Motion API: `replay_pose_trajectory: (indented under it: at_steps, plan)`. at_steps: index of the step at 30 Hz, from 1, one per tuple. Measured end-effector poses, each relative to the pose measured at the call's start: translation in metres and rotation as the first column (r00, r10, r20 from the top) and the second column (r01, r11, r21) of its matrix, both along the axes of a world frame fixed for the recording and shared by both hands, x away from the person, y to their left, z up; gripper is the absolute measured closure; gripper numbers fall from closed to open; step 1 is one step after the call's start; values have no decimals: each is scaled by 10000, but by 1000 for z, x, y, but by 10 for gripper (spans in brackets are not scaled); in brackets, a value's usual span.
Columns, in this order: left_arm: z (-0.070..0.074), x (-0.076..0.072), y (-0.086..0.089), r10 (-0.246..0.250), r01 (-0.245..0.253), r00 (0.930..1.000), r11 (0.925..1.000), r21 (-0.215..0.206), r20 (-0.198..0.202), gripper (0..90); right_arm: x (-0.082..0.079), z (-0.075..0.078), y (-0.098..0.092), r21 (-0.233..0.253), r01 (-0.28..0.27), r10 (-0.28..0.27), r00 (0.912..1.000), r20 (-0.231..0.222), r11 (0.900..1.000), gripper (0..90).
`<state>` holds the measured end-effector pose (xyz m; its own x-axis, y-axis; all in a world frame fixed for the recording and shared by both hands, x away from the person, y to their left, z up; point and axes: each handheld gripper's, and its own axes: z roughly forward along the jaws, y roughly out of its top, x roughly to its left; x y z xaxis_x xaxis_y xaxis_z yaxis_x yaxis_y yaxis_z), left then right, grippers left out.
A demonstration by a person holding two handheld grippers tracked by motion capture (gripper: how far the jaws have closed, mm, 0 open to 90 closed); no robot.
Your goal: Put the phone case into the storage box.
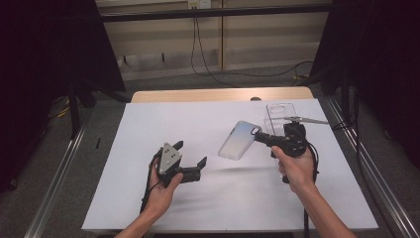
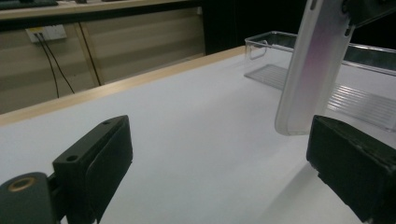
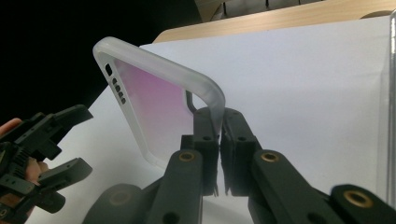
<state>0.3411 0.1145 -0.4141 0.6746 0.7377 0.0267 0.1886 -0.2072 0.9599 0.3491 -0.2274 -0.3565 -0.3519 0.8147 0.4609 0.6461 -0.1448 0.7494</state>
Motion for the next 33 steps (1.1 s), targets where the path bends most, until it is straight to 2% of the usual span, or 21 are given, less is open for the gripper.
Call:
replay_pose_trajectory:
  at_steps: [3,7,9,12,16,19,20,24,25,27,29,33]
  plan:
    - [0,-1,5,21,-21,10000,10000,14,68,57,-1,2,-2,-180,138,-135,9998,155,9997,858]
    - [1,-3,18,233,-228,9994,9996,-176,256,20,-1,2,-4,-461,269,-255,9992,318,9986,858]
    - [2,-4,25,508,-499,9979,9985,-240,402,13,-1,2,-5,-525,314,-295,9989,364,9981,858]
    - [2,-4,32,812,-797,9959,9960,-393,388,16,-1,2,-6,-597,413,-388,9984,410,9974,858]
    - [1,-3,42,922,-920,9957,9945,-498,19,24,-1,4,-10,-577,567,-539,9974,488,9967,858]
    - [0,-5,51,1017,-1001,9942,9940,-436,354,24,-2,5,-12,-577,618,-586,9968,553,9964,858]
    - [0,-6,55,1079,-1067,9930,9939,-277,474,24,-2,6,-13,-600,616,-580,9965,594,9963,858]
    - [1,-9,65,1395,-1385,9894,9900,-264,413,29,-2,8,-14,-585,633,-594,9960,667,9963,858]
    - [1,-11,67,1320,-1319,9901,9912,-58,467,33,-2,9,-14,-581,646,-608,9960,658,9962,858]
    - [0,-15,70,1321,-1327,9896,9911,59,571,36,-2,10,-14,-584,637,-595,9957,710,9963,858]
    - [-1,-18,76,1423,-1423,9887,9898,-32,477,38,-1,11,-15,-587,634,-588,9953,765,9963,858]
    - [-3,-19,85,1676,-1674,9842,9859,-88,565,38,-1,13,-16,-569,677,-629,9946,824,9961,858]
